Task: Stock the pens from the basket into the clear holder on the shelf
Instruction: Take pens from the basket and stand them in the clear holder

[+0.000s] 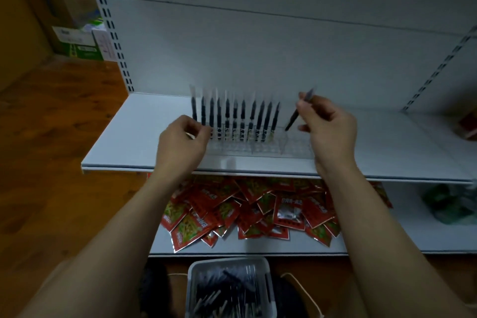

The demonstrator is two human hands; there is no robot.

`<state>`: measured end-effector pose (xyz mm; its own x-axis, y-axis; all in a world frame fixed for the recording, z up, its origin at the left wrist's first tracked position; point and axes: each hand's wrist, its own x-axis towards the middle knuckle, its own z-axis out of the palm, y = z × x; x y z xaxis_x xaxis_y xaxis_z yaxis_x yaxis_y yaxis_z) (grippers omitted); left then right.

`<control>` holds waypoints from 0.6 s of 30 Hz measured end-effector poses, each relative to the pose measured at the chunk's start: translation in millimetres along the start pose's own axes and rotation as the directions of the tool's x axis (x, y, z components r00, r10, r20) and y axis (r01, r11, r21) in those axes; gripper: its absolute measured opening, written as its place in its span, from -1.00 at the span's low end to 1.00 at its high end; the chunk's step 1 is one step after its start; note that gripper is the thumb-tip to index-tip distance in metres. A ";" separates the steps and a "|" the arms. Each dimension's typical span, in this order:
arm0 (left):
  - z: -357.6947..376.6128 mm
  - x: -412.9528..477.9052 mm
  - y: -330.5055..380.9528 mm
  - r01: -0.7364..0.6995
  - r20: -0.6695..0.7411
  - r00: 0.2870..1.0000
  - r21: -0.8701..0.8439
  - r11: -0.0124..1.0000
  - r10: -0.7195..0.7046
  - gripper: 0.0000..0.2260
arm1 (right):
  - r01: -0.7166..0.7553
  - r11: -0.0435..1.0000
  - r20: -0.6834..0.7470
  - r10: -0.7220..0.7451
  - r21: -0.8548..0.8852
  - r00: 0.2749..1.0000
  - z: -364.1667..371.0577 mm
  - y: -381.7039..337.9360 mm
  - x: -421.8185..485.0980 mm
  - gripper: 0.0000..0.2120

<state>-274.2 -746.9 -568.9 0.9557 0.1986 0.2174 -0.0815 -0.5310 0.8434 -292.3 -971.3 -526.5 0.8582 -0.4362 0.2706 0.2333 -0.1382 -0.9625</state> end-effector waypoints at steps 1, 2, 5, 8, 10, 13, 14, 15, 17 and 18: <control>0.1 8.4 -3.6 0.023 -0.053 0.998 -0.008 1.000 -0.024 -0.83 | 0.025 0.999 -0.032 -0.026 -0.041 0.999 1.7 1.9 12.5 -0.83; 0.3 16.9 -8.0 0.046 -0.095 0.994 -0.011 0.999 -0.047 -0.81 | 0.057 0.995 -0.054 -0.062 -0.087 0.997 2.8 3.6 24.4 -0.82; 4.6 36.5 -19.4 0.146 -0.078 0.987 0.051 0.988 -0.142 -0.59 | 0.127 0.972 -0.074 -0.144 -0.199 0.987 4.8 10.6 51.2 -0.86; 15.8 46.0 -28.8 0.197 0.038 0.979 0.116 0.974 -0.202 -0.39 | 0.104 0.969 -0.060 -0.120 -0.226 0.991 8.1 25.0 61.4 -0.94; 21.5 48.6 -31.7 0.197 0.096 0.973 0.124 0.973 -0.209 -0.32 | 0.078 0.969 -0.035 -0.088 -0.233 0.995 10.0 35.3 62.4 -0.96; 24.7 51.6 -29.8 0.207 0.126 0.967 0.104 0.973 -0.220 -0.30 | 0.044 0.971 -0.019 -0.049 -0.234 0.999 11.0 43.5 64.3 -0.88; 25.6 52.6 -30.5 0.207 0.130 0.967 0.087 0.974 -0.217 -0.35 | 0.031 0.975 -0.019 -0.036 -0.219 0.999 10.6 44.4 65.4 -0.84; 26.5 53.4 -31.4 0.206 0.134 0.967 0.076 0.976 -0.215 -0.41 | 0.026 0.978 -0.015 -0.029 -0.208 0.999 10.2 45.1 66.4 -0.83; 27.9 53.8 -31.4 0.198 0.140 0.969 0.063 0.978 -0.205 -0.47 | 0.049 0.972 0.015 -0.046 -0.232 0.999 9.1 46.8 67.3 -0.88; 28.2 53.6 -31.4 0.194 0.143 0.969 0.061 0.979 -0.201 -0.47 | 0.063 0.967 0.034 -0.057 -0.246 0.998 9.0 47.1 66.5 -0.89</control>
<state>-212.4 -742.7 -597.6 0.9830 0.1814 -0.0294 0.1232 -0.5319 0.8378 -220.1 -998.8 -554.0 0.8588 -0.3968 0.3240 0.1675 -0.3802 -0.9096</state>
